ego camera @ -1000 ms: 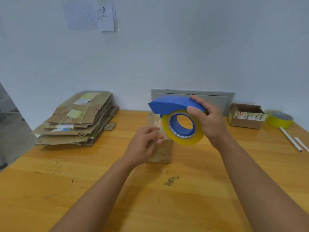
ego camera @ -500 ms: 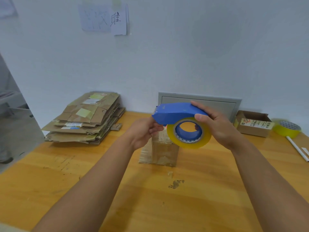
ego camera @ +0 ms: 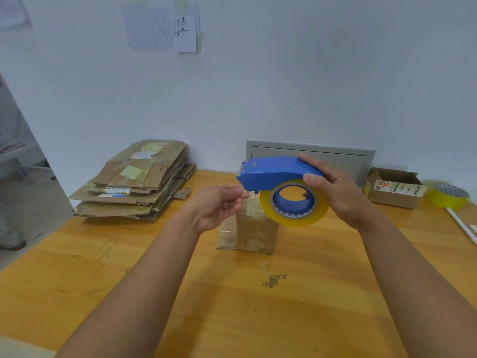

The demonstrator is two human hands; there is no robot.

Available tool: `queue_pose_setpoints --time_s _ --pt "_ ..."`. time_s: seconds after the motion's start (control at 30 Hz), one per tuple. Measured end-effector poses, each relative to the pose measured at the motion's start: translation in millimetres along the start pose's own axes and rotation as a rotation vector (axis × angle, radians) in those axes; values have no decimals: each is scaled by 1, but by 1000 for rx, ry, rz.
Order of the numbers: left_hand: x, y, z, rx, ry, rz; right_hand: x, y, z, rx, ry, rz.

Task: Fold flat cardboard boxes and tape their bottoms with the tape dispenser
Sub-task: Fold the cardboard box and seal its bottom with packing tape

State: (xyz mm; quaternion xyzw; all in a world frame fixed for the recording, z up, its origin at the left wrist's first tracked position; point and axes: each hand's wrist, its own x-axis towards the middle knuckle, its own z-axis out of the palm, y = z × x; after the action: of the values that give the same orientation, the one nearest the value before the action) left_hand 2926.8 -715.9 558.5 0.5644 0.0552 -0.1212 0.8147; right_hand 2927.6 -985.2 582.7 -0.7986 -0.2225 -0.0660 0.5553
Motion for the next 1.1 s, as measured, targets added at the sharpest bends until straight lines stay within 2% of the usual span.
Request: queue_pose_setpoints --time_s 0.1,0.23,0.33,0.6,1.1 --pt "-5 2 -7 49 -20 -17 -1 -4 2 -2 -11 -12" --pt "-7 0 -3 -27 -11 -138 0 -10 5 7 -27 -34" --pt "-5 0 1 26 1 -178 0 -12 6 23 -24 -37" --pt "0 12 11 270 72 44 -3 -16 -8 16 4 -47" --pt "-6 10 15 446 222 114 -31 1 -56 -40 3 -17"
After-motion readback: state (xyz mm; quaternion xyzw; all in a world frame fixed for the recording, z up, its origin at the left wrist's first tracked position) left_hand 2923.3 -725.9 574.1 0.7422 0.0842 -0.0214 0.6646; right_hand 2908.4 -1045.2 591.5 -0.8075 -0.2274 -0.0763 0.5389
